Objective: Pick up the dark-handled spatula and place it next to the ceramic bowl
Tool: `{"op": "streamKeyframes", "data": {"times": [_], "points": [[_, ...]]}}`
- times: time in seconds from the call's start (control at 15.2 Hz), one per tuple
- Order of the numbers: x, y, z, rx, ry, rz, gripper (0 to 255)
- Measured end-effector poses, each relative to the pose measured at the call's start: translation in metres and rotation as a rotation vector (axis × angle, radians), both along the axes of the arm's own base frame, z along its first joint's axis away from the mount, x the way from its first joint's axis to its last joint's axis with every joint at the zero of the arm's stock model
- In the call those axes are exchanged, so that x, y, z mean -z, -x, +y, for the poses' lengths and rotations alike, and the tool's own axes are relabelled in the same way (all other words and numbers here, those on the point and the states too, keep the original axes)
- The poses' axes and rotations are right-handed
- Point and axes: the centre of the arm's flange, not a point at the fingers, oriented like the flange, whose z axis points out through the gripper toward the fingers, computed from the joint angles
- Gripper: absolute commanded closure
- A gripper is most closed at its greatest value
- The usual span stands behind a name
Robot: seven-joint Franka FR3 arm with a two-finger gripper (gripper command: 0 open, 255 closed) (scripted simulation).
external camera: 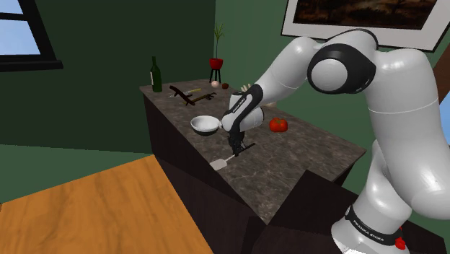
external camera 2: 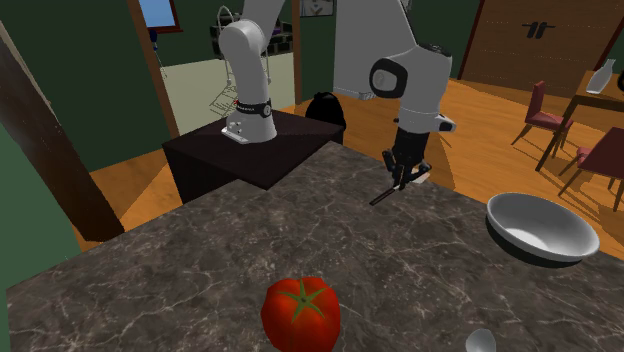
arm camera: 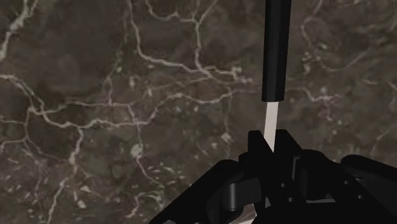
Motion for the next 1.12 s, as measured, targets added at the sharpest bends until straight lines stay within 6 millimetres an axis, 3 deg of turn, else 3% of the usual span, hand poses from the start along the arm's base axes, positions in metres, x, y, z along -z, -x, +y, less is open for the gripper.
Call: {"op": "streamKeyframes", "data": {"times": [0.2, 0.26, 0.66, 0.92, 1.12], "points": [[0.0, 0.0, 0.0, 0.0, 0.0, 0.0, 255], [0.001, 0.0, 0.0, 0.0, 0.0, 0.0, 0], [0.001, 0.0, 0.0, 0.0, 0.0, 0.0, 0], [-0.038, -0.003, 0.003, 0.0, 0.0, -0.002, 0], [-0.048, -0.001, 0.003, 0.0, 0.0, -0.001, 0]]}}
